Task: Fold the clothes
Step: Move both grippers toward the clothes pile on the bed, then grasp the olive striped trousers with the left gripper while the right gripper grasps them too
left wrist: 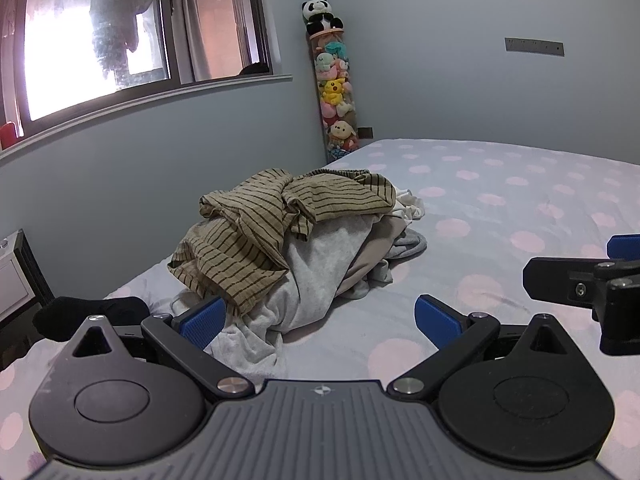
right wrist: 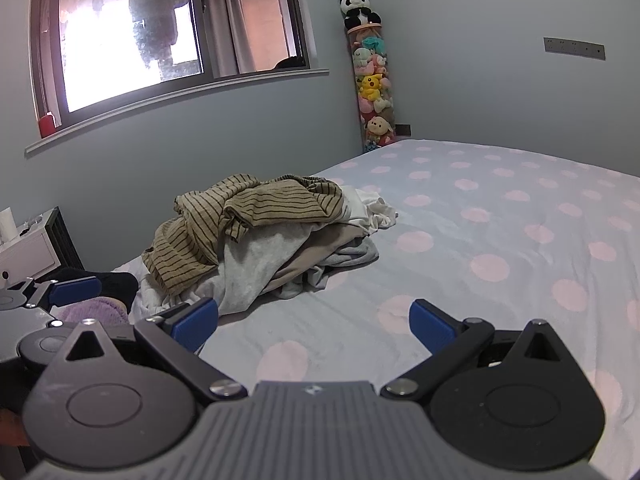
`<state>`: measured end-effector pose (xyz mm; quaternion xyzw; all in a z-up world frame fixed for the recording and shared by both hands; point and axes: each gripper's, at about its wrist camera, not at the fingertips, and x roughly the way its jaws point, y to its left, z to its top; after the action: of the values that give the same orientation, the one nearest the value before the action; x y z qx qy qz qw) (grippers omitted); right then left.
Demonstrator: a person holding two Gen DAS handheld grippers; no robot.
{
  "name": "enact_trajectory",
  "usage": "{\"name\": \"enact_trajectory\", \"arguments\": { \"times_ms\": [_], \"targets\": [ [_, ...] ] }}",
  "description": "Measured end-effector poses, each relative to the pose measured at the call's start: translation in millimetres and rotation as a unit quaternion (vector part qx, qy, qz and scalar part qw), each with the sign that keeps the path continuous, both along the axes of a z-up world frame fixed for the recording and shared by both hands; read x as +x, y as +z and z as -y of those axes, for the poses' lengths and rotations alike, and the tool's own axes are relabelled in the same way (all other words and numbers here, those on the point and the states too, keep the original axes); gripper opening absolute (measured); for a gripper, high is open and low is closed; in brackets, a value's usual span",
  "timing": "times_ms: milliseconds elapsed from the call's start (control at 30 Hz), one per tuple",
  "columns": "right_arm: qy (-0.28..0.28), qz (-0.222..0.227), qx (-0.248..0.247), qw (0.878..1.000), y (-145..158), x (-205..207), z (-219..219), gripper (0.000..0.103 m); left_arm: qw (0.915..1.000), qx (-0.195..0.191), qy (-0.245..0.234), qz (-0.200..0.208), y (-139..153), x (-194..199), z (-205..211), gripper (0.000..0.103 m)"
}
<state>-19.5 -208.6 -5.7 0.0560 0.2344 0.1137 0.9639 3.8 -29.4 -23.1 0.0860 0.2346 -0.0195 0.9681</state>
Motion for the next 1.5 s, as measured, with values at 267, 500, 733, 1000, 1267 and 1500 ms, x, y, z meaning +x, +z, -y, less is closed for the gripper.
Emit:
{"name": "enact_trajectory", "arguments": {
  "times_ms": [267,500,733,1000,1267,1500],
  "targets": [
    [0.001,-0.002,0.001,1.000,-1.8,2.8,0.1,0.102,1.0000,-0.002,-0.001,-0.004,-1.7,2.2,0.9,0.103],
    [0.000,-0.006,0.002,1.000,-3.6,4.8,1.4,0.102,1.0000,-0.001,-0.001,-0.008,-2.9,2.4,2.6,0.102],
    [0.001,-0.008,0.003,1.000,-4.9,5.3,0.4,0.102,0.9999,0.001,0.002,-0.010,-3.5,2.1,3.7,0.102],
    [0.003,-0.006,0.005,1.000,-5.2,6.4,1.2,0.102,0.9998,-0.005,0.008,-0.017,-3.0,5.3,4.3,0.102],
    [0.008,-0.005,0.006,1.000,-6.8,18.8,3.2,0.102,0.9992,-0.008,0.012,-0.038,-2.0,18.7,7.0,0.102],
    [0.005,0.014,-0.017,1.000,-3.4,44.0,7.9,0.102,0.9960,-0.049,0.009,-0.074,-1.6,49.4,-1.8,0.101]
  ]
}}
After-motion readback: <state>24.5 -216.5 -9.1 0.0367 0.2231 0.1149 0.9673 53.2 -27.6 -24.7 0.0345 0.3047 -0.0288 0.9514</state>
